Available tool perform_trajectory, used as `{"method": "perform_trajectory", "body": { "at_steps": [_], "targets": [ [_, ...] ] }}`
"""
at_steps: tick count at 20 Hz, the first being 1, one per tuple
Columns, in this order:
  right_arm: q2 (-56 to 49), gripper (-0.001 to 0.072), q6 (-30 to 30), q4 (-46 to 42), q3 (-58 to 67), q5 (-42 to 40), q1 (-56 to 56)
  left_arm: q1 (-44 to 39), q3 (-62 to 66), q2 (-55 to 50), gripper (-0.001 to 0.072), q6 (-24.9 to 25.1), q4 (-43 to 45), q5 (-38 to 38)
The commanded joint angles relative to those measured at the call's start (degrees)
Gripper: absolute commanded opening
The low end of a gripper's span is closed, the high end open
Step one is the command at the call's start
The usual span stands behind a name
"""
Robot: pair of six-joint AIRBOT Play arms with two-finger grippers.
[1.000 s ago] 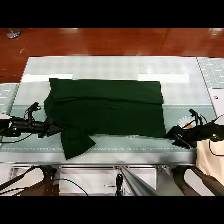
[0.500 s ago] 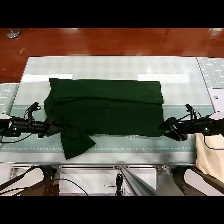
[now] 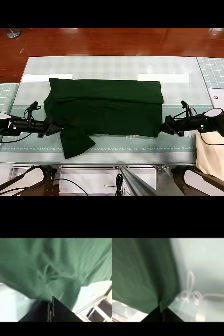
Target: Fold the shirts.
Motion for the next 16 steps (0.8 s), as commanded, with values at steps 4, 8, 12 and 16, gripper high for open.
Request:
{"method": "perform_trajectory", "body": {
  "at_steps": [4, 8, 12, 16],
  "targets": [
    [-0.1, 0.0018, 5.2, -2.1, 16.3, -0.7, 0.9, -1.3, 14.5, -0.2, 0.0028, -5.4, -6.7, 0.0],
    [-1.6, 0.0018, 7.4, 1.9, 24.5, -5.0, 0.9, -7.4, 23.9, -4.5, 0.0028, -9.6, -6.8, 7.8],
    [-7.9, 0.0018, 7.1, 4.9, 29.2, -5.0, 1.7, -11.6, 36.4, -15.1, 0.0028, -13.0, -6.7, 7.9],
    [-14.6, 0.0018, 7.1, 7.6, 34.4, -5.7, 1.7, -11.9, 48.7, -25.6, 0.0028, -22.4, -3.9, 6.6]
  ]
}}
